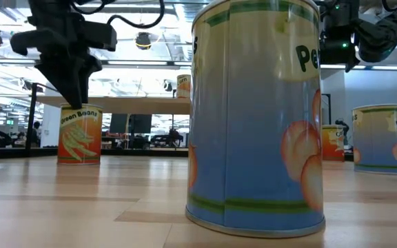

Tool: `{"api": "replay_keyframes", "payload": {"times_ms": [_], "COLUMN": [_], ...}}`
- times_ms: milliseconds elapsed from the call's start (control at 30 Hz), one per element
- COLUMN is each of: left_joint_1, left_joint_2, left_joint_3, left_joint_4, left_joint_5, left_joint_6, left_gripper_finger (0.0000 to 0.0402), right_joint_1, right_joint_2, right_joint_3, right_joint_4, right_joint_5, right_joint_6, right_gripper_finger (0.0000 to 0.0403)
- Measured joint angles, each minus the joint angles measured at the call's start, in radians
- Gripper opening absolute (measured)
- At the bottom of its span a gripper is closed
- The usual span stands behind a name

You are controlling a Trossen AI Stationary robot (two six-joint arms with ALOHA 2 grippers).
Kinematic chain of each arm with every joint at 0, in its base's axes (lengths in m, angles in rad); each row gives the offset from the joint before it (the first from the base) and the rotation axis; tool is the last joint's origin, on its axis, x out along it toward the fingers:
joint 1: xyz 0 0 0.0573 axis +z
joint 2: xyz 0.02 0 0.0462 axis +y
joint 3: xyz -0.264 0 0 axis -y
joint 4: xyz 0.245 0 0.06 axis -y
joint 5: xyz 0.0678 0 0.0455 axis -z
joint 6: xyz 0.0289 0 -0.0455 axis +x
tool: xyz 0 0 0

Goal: Pick and place cans onto a shelf
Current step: Put the left canned green beans on the shelf

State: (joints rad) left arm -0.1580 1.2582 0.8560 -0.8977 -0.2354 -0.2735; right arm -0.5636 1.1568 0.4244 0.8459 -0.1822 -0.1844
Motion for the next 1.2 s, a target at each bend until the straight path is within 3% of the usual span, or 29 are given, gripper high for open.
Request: {"api": "replay_keyframes", "payload": {"times_ms": [200,433,633,967,1200], "left_joint_1": [0.0,0.0,0.006,0.057,0.187], "left_joint_2": [0.018,0.015,-0.019,-0.047,-0.045], "left_joint_3": [0.003,0.003,0.025,0.372,0.59], "left_joint_4": [-0.006,-0.009,-0.046,-0.242,-0.302], "left_joint_5": [-0.026,-0.023,0.011,-0.007,-0.028], "left_joint_6": [0.01,0.056,0.143,0.283,0.479], "left_gripper_finger": [0.0106,0.001,0.0001,0.0,0.0], "right_joint_1": [0.0,0.0,0.0,0.0,0.0], "right_joint_2": [0.0,0.0,0.0,0.0,0.001], "right_joint_3": [0.0,0.0,0.0,0.0,0.0], "right_joint_4": [0.0,0.0,0.0,-0.005,-0.008], "right_joint_5": [0.0,0.0,0.0,0.0,0.0], "right_joint_6": [0.0,0.0,0.001,0.001,0.001], "right_gripper_finger": [0.001,0.0008,0.001,0.001,0.0009]}}
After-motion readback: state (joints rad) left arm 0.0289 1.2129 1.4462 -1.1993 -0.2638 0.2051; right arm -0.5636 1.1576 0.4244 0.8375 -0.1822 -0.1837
